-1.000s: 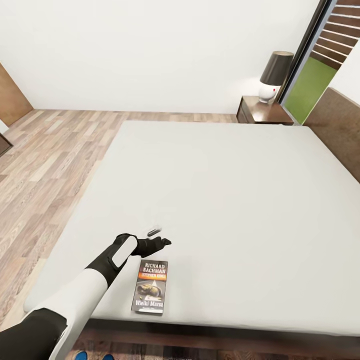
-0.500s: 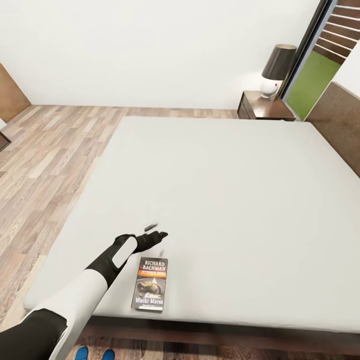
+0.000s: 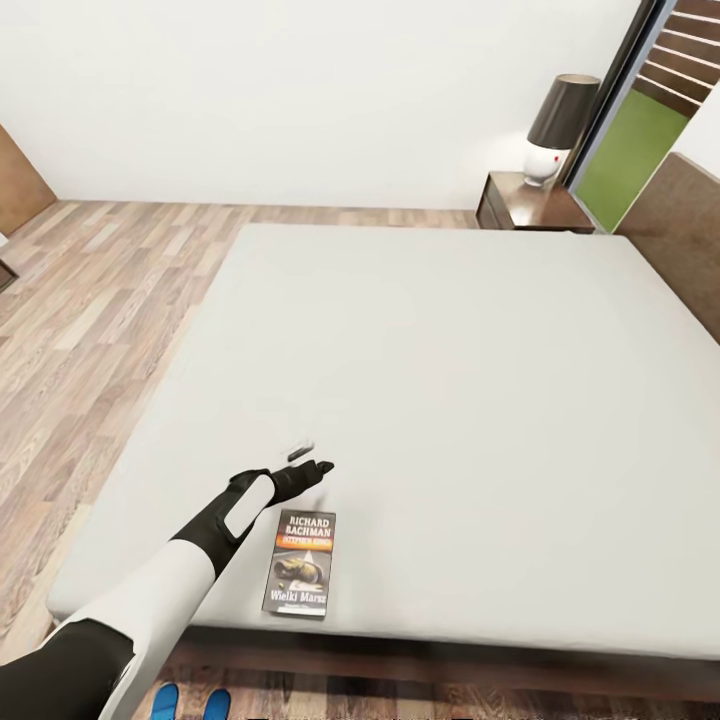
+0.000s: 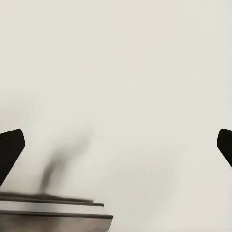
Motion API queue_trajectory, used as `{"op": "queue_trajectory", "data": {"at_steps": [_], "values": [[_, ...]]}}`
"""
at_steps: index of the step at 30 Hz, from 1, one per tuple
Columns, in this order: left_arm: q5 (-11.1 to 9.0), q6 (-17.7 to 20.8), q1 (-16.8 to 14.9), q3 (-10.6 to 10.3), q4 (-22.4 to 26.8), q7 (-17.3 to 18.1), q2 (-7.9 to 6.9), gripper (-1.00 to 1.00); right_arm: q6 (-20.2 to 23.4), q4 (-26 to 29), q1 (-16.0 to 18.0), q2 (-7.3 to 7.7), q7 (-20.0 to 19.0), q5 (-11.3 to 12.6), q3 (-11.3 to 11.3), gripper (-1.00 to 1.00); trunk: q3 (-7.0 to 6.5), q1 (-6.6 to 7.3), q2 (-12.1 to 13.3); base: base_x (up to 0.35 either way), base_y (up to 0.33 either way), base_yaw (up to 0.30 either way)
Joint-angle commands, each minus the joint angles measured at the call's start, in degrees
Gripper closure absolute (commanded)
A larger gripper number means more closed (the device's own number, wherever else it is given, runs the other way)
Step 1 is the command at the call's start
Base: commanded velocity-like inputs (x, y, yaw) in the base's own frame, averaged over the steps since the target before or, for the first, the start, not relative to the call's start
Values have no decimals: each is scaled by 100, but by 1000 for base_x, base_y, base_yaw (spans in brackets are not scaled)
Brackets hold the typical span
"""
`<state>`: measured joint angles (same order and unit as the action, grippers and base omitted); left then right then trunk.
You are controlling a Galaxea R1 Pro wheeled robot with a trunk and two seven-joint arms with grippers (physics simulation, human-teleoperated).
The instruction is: In the bedroom, move the book from the bed onto either nightstand, and place the two sandals side by side next to the bed.
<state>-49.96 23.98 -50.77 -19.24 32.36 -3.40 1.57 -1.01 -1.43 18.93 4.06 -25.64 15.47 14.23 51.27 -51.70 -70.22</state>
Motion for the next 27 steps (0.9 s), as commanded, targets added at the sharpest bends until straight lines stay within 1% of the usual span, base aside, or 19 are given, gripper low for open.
{"op": "queue_trajectory", "data": {"at_steps": [1, 18, 27], "values": [[-56, 11, -1, -21, 7, -36, -2, -100, -11, -15, 5, 2, -28, 44, 1, -100, 12, 0, -2, 0, 0, 0], [-58, 11, 15, -31, 7, -38, 1, -100, -10, -15, 5, 0, -40, 44, 3, -100, 162, 0, -2, 0, 0, 0], [-58, 17, 15, -35, 7, -38, 1, -100, -5, -15, 5, 1, -41, 44, 1, -100, 359, -198, -363, 0, 0, 0]]}}
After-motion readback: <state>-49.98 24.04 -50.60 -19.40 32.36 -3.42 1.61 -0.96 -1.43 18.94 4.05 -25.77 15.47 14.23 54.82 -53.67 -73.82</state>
